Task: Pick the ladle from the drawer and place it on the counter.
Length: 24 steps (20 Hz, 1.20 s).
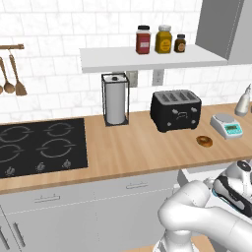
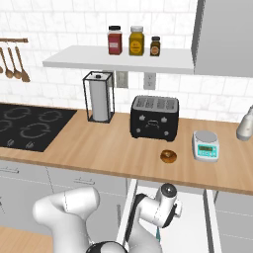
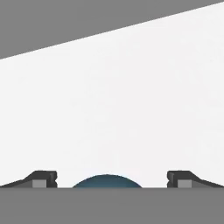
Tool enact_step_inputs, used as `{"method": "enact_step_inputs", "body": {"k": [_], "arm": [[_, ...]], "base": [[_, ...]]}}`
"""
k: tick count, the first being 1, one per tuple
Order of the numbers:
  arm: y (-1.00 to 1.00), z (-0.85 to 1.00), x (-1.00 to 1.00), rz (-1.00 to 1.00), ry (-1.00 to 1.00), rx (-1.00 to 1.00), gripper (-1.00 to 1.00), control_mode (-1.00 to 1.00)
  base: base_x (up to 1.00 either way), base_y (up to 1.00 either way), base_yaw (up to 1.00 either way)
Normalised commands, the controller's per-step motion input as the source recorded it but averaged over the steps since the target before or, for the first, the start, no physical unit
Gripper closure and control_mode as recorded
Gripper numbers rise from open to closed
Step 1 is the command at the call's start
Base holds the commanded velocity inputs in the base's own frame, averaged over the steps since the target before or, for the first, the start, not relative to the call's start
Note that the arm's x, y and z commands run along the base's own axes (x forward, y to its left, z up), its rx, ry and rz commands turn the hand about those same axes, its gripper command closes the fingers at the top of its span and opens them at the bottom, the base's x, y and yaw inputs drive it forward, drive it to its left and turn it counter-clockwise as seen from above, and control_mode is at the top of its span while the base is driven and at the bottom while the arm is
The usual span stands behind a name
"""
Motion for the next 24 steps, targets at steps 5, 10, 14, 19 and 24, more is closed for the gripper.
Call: {"method": "enact_step_inputs", "body": {"k": [5, 10, 14, 19, 24], "arm": [[0.00, -0.07, 0.09, 0.00, -0.01, 0.00, -1.00, -1.00], [0.00, -0.02, 0.00, 0.00, 0.00, 0.00, 1.00, -1.00], [0.00, 0.00, 0.00, 0.00, 0.00, 0.00, 1.00, -1.00], [-0.15, 0.13, -0.11, -0.01, 0.00, 0.00, 1.00, -1.00], [-0.28, 0.58, -0.26, -0.04, 0.10, -0.04, 1.00, -1.00]], "base": [[0.00, 0.00, 0.00], [0.00, 0.00, 0.00], [0.00, 0.00, 0.00], [0.00, 0.00, 0.00], [0.00, 0.00, 0.00]]}}
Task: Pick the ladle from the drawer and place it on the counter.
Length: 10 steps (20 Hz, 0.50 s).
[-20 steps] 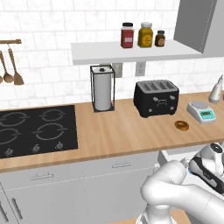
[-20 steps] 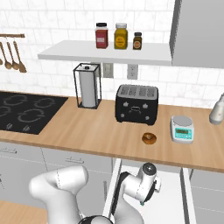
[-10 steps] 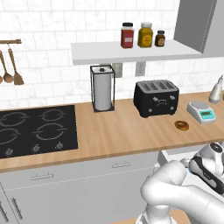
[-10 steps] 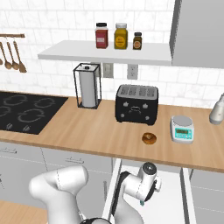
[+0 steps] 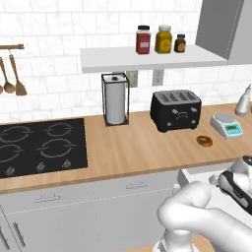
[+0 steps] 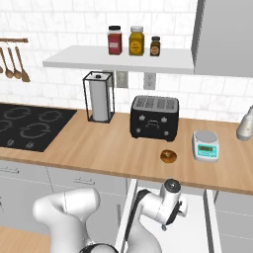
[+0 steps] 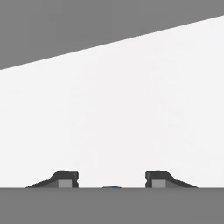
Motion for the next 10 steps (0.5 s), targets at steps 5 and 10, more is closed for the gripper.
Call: {"method": "enact_step_inputs", "body": {"k": [5, 10], "arm": [[-0.30, 0.44, -0.59, -0.06, 0.07, -0.06, 1.00, -1.00], [-0.24, 0.81, -0.37, -0.01, -0.02, 0.00, 1.00, -1.00]], "base": [[0.00, 0.00, 0.00], [0.00, 0.00, 0.00]]}}
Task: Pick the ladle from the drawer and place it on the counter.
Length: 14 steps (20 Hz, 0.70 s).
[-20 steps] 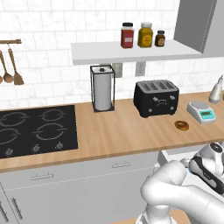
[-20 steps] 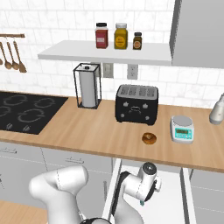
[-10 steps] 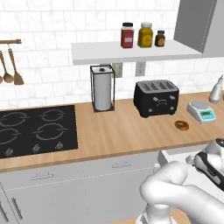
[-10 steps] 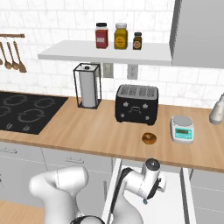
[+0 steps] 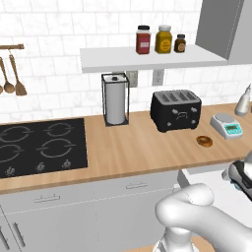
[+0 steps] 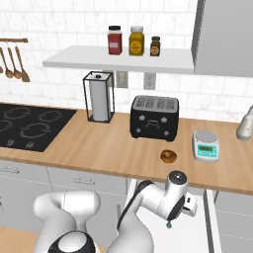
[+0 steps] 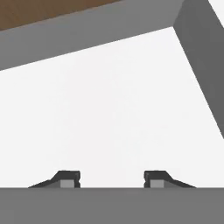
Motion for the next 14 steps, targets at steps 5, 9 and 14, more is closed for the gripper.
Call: {"method": "enact_step_inputs", "body": {"k": [5, 9, 14], "arm": [[-0.07, 1.00, -0.04, 0.00, 0.00, 0.00, 1.00, -1.00], [0.00, 0.95, 0.00, 0.02, -0.06, 0.00, 1.00, -1.00], [0.11, 0.72, 0.00, 0.16, -0.15, 0.00, 1.00, -1.00]], "base": [[0.00, 0.00, 0.00], [0.00, 0.00, 0.00], [0.00, 0.00, 0.00]]}}
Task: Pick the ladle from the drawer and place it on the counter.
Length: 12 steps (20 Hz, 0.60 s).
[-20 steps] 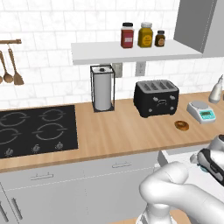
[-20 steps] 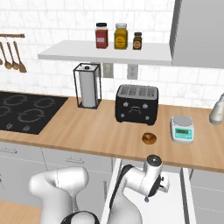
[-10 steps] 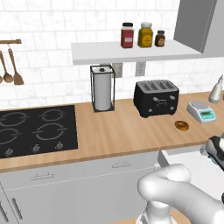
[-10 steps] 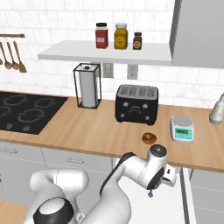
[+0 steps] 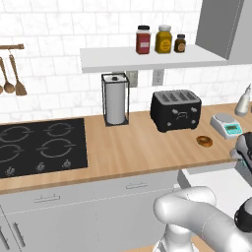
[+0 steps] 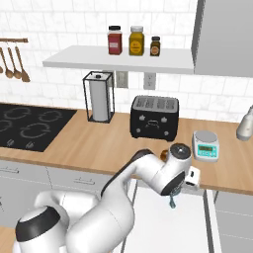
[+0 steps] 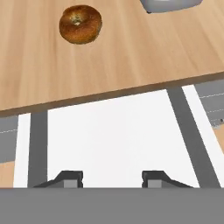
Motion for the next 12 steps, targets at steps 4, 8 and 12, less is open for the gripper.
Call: {"method": "enact_step_inputs", "body": {"k": [4, 8, 12], "arm": [[0.36, 0.33, 0.28, 0.33, -0.04, 0.00, 1.00, -1.00], [0.58, 0.14, 0.54, 0.39, 0.04, 0.00, 1.00, -1.00], [0.72, 0.14, 0.71, 0.30, 0.10, 0.00, 1.00, -1.00]], "base": [[0.00, 0.00, 0.00], [0.00, 0.00, 0.00], [0.00, 0.00, 0.00]]}}
